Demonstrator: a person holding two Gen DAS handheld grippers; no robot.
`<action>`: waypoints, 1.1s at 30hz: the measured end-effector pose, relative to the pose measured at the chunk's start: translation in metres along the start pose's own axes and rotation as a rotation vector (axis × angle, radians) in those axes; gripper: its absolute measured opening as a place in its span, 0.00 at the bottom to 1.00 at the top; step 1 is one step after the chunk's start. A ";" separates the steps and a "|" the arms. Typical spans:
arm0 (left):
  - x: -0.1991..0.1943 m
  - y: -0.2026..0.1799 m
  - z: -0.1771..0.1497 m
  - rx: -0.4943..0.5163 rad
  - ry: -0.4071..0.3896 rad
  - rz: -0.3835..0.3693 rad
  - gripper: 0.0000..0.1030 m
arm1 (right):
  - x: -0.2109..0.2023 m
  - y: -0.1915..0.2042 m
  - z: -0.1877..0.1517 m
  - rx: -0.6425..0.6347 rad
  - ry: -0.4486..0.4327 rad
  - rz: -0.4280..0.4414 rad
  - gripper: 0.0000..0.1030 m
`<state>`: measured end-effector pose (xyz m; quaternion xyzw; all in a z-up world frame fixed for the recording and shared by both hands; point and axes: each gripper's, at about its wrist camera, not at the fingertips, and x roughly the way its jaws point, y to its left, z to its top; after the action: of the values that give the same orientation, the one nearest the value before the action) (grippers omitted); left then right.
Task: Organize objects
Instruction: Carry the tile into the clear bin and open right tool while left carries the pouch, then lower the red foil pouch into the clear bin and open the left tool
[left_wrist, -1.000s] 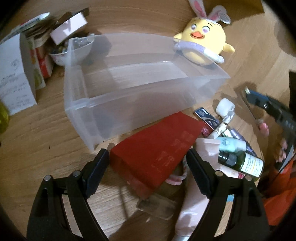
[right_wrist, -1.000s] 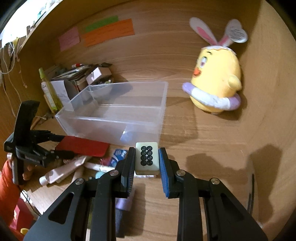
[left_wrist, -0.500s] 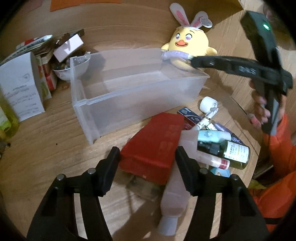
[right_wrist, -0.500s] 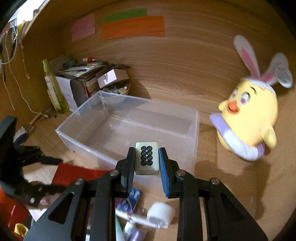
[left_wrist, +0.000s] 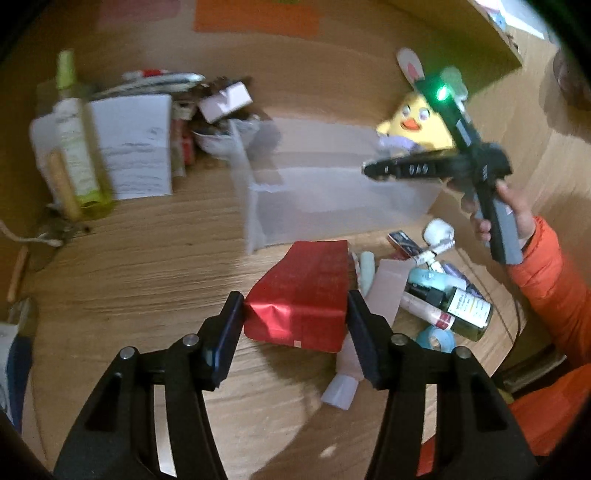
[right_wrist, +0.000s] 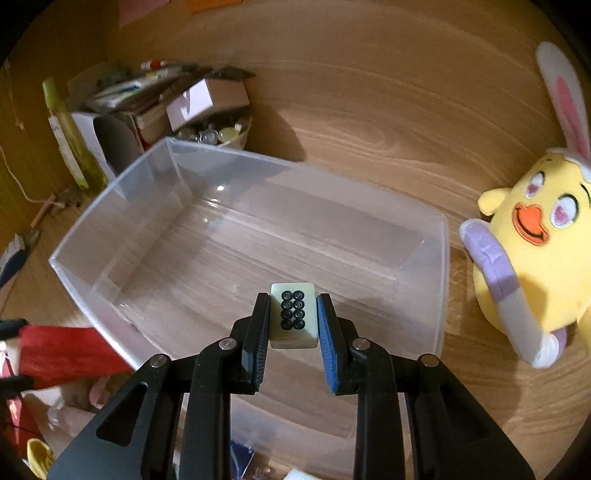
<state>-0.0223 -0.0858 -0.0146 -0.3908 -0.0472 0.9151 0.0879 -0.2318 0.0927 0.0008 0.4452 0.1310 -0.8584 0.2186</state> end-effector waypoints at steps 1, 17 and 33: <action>-0.006 0.000 0.000 -0.003 -0.011 0.009 0.54 | 0.002 0.001 0.001 -0.009 0.007 -0.005 0.22; -0.043 -0.008 0.056 -0.015 -0.195 0.042 0.54 | 0.008 -0.007 0.007 0.016 0.073 0.023 0.26; 0.069 -0.014 0.116 0.006 -0.056 0.076 0.54 | -0.069 -0.028 -0.040 0.150 -0.134 0.051 0.49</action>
<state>-0.1517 -0.0601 0.0187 -0.3664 -0.0322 0.9284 0.0529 -0.1822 0.1515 0.0355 0.4051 0.0400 -0.8879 0.2144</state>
